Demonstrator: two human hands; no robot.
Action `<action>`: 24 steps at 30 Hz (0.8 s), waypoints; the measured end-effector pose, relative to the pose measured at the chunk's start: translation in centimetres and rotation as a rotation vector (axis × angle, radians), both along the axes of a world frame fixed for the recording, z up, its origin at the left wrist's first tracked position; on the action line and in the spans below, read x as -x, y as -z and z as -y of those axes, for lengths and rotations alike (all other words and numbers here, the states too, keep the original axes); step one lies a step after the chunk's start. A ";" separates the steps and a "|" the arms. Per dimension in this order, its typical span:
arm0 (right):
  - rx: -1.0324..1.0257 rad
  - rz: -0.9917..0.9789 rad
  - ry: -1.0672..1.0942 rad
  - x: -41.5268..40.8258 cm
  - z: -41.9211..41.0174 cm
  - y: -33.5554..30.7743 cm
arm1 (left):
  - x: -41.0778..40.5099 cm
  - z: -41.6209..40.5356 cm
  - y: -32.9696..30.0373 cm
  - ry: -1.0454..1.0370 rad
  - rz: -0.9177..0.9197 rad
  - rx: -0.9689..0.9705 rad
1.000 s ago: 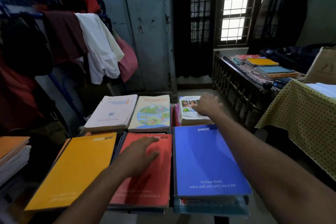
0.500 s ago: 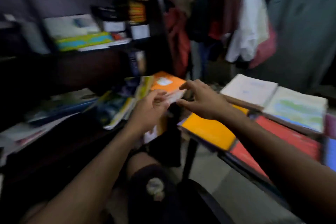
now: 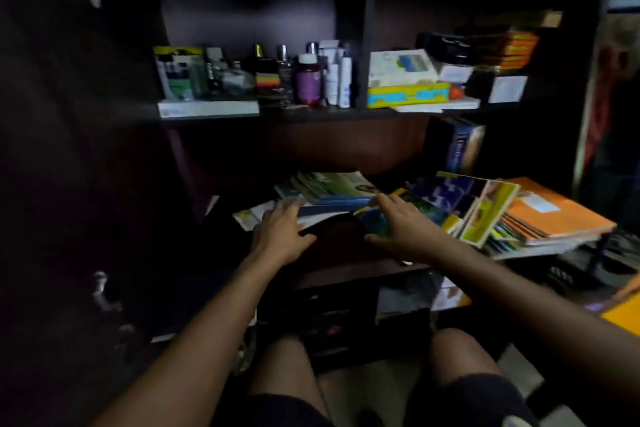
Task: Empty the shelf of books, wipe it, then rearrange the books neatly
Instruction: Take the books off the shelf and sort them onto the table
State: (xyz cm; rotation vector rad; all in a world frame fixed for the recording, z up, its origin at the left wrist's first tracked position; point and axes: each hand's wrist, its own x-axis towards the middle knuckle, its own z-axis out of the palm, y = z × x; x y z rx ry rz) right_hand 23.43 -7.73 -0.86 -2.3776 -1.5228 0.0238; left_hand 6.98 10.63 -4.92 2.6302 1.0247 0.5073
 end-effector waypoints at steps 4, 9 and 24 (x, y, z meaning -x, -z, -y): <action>0.057 0.028 0.005 -0.3 -5.8 2.3 | 1.1 -5.0 1.9 -0.164 -0.242 0.127; 0.154 0.170 0.024 -0.7 -12.6 4.2 | 0.9 -8.4 3.0 -0.149 -0.352 0.146; 0.224 0.473 -0.094 -5.4 -19.5 5.0 | -1.0 -12.4 4.6 0.047 0.049 0.031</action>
